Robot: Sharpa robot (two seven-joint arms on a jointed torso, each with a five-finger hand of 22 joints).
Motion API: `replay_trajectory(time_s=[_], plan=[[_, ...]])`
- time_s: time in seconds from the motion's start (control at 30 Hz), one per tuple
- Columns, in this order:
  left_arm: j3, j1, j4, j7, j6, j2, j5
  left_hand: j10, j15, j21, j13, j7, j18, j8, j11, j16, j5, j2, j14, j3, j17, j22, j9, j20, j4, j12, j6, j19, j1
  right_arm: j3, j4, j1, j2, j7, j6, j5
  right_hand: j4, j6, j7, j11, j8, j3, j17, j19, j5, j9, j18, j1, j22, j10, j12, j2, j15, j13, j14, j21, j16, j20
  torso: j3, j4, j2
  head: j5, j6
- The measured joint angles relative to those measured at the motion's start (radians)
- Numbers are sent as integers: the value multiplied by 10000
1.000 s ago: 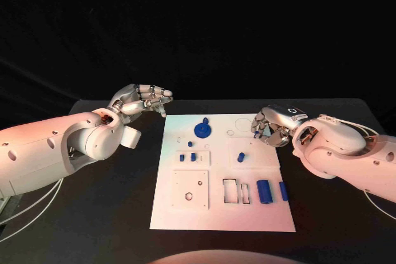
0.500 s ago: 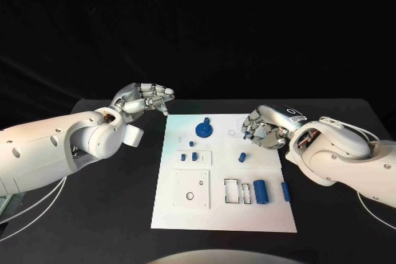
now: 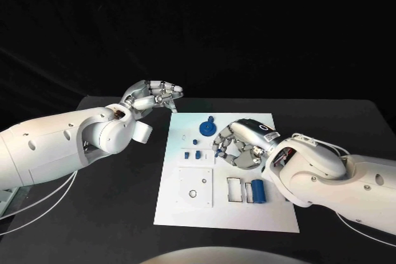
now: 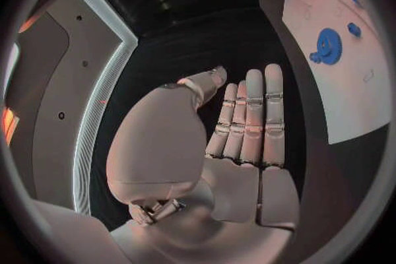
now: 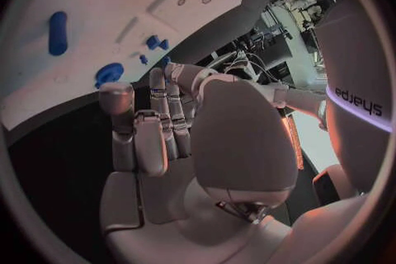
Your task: Assemble the parts on the task board
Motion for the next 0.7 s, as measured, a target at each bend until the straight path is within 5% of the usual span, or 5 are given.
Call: replay_trajectory(time_s=[0.37, 0.7], plan=[[-5, -34, -102, -2, -28, 194, -4, -37, 0, 0, -1, 0, 1, 0, 37, 0, 0, 0, 0, 1, -1, -10, 0, 26, -1, 0, 0, -26, 0, -69, -462, -873, 846, 184, 220, -352, -2, 2, 3, 0, 30, -1, -12, -73, 29, 0, -1, 10, -77, -1, -9, 15, 16, 2, 15, -86, 0, 0, -13, 1, -35, 252, -167], [-8, -67, -130, -13, -40, 224, -23, -36, 0, 1, -1, 0, 1, 0, 36, 0, 0, 0, 0, 1, -1, -9, 0, 26, -1, 0, 0, -26, 0, -74, -701, -1117, 1173, 137, 269, -792, -84, -15, 4, -1, 29, 79, -26, -72, 28, 16, -1, -29, -88, -1, -49, 54, 20, -1, 19, -86, 0, 0, -3, 4, -36, 486, -285]])
